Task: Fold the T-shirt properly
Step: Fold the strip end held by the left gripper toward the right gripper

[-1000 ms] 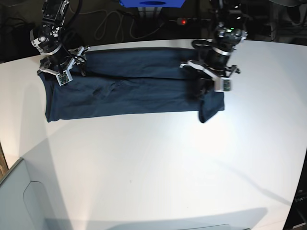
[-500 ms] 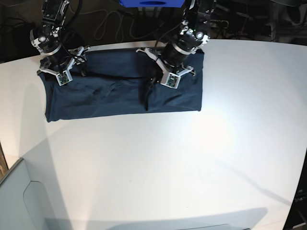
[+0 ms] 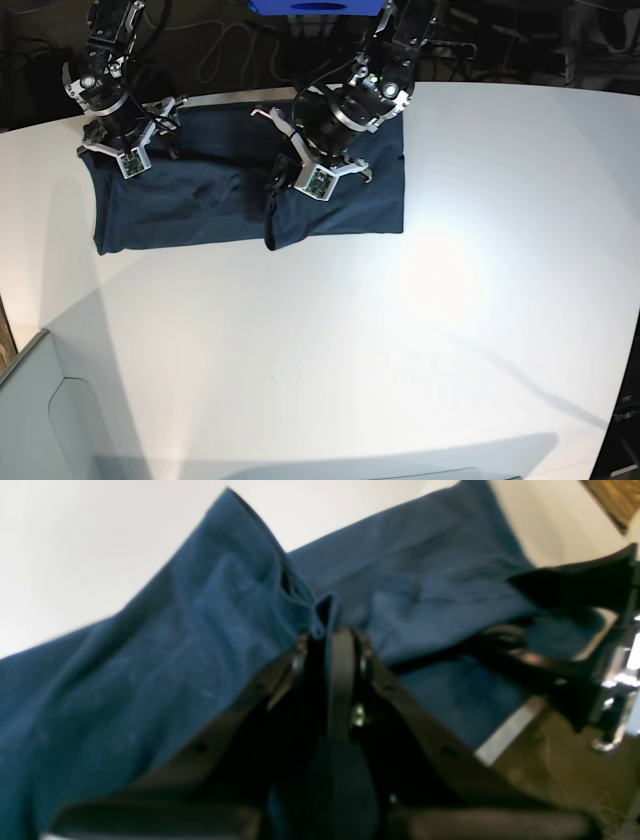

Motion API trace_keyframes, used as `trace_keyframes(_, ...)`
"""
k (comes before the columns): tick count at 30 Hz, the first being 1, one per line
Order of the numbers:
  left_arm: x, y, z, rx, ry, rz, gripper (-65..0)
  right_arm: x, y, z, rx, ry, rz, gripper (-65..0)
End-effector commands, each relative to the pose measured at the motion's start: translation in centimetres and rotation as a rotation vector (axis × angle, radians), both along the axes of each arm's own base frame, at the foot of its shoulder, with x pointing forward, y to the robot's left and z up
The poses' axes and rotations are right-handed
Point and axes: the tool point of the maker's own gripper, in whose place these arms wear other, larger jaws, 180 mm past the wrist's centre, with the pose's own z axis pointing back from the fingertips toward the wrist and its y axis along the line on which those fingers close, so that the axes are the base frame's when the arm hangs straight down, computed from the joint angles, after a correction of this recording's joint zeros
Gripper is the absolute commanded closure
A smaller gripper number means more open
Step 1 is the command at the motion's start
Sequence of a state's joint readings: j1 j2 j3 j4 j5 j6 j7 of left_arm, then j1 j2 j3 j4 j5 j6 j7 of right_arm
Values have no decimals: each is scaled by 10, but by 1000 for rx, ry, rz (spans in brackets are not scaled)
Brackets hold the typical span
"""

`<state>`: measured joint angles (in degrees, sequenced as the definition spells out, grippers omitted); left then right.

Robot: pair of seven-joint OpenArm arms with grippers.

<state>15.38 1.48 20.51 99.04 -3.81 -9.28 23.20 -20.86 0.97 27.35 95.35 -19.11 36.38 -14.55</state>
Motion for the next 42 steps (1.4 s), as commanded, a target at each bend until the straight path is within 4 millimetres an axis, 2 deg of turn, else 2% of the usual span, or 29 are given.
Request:
trace_keyframes(1,5,-8,11,-35,-31,-6,0,5,-1,8,0,-30,13,-445)
trace_keyframes(7,2,-22,-4,-23,-1,-53,0,5,-1,8,-1,-30,14,-445)
trace_keyframes(13,10,-30,-1,-37,-6,-52,0,5,-1,8,-1,-30,14,-445)
trace_keyframes(22,6,-32,-9,-29,25,-47,0,6,-1,10,-5,-36,16,-446)
trace_keyframes(25,12,-22,-13,-19,42,24,-47,6,-1,11,-5,-38,16,-446)
trace_keyframes(28,14,-20,-13,-18,45,39,-73,7,-1,11,-5,-38,17,-446)
trace_keyframes(37,19,-20,8,-47,0,53,-116,7,-1,11,-5,-38,17,-446)
trace_keyframes(42,18,-19,7,-43,0,49,-270,7,-1,11,-5,-38,17,-446)
